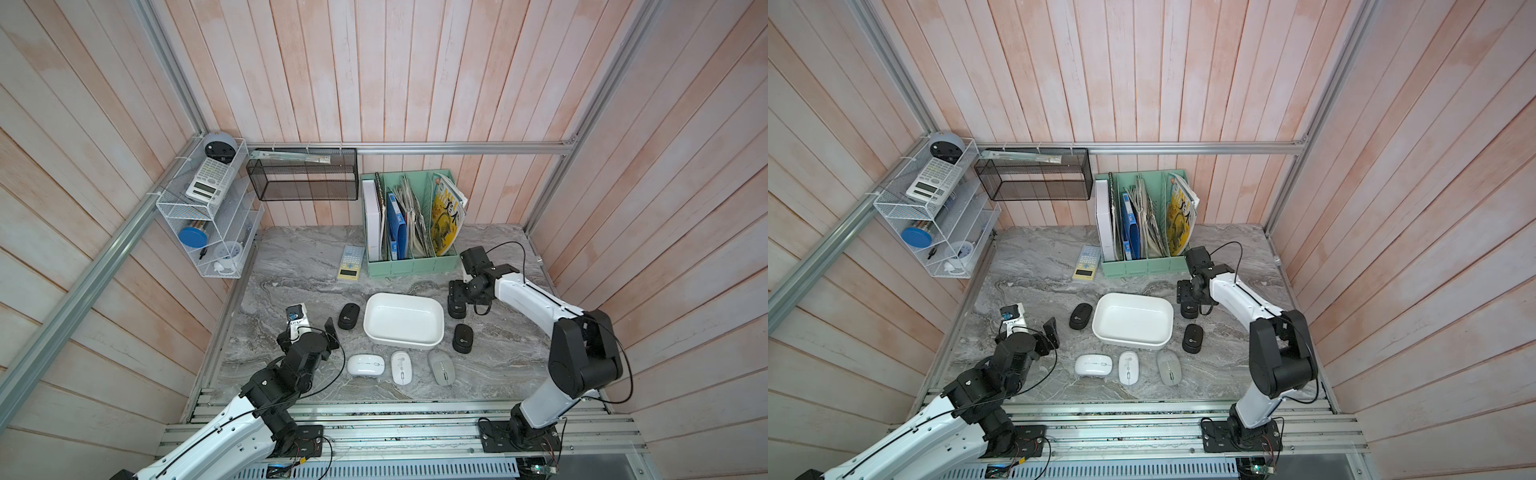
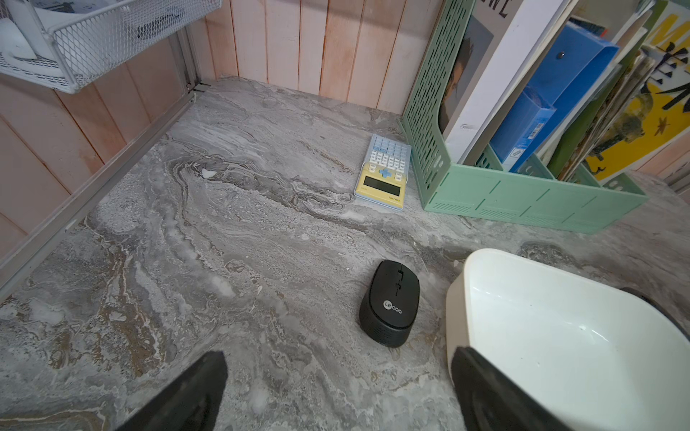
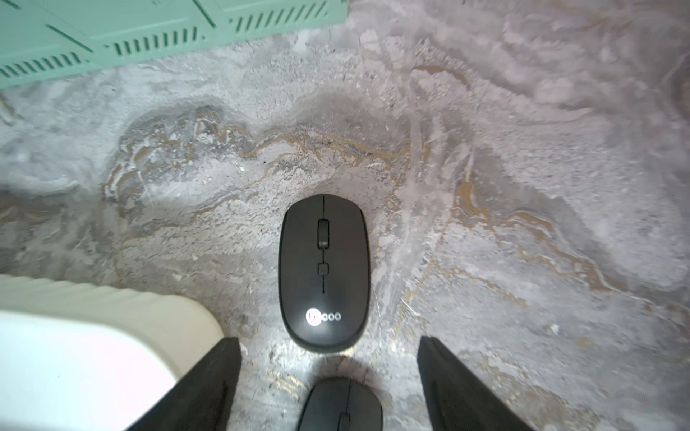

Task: Take out the mouse from the storage box
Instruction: Reset both arms

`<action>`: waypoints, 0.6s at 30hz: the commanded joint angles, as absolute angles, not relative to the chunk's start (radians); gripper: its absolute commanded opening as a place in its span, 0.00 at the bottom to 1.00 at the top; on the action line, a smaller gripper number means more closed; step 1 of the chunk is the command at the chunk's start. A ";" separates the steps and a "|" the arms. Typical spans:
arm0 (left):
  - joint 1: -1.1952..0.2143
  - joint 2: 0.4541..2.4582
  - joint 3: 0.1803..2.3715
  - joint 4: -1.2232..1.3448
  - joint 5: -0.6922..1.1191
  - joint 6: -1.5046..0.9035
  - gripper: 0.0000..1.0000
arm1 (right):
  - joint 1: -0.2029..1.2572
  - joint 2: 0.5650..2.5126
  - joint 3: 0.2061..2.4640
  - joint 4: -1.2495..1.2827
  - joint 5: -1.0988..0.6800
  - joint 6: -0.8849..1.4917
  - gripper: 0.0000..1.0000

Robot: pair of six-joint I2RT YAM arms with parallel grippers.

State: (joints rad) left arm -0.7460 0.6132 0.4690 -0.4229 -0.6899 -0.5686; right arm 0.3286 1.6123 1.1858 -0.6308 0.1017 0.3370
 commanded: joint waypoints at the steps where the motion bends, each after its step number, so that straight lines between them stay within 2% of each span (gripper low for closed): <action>1: -0.741 0.601 0.466 -0.440 -0.717 -0.575 1.00 | 0.332 1.512 1.141 -0.672 0.141 0.335 0.83; 11: -0.740 0.522 0.439 -0.445 -0.725 -0.583 1.00 | 0.335 1.085 0.971 -0.619 0.159 0.346 0.88; 14: -0.741 0.494 0.426 -0.441 -0.729 -0.584 1.00 | 0.334 0.916 0.824 -0.483 0.181 0.360 0.90; 16: -0.741 0.478 0.414 -0.427 -0.730 -0.587 1.00 | 0.334 0.795 0.719 -0.397 0.194 0.377 0.97; 18: -0.741 0.464 0.393 -0.393 -0.734 -0.586 1.00 | 0.335 0.704 0.636 -0.327 0.208 0.384 0.98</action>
State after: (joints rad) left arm -0.7460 0.4816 0.4202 -0.4271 -0.7155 -0.5770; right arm 0.3309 0.7746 0.7197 -0.4580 0.1677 0.3611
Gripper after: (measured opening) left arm 0.998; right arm 0.975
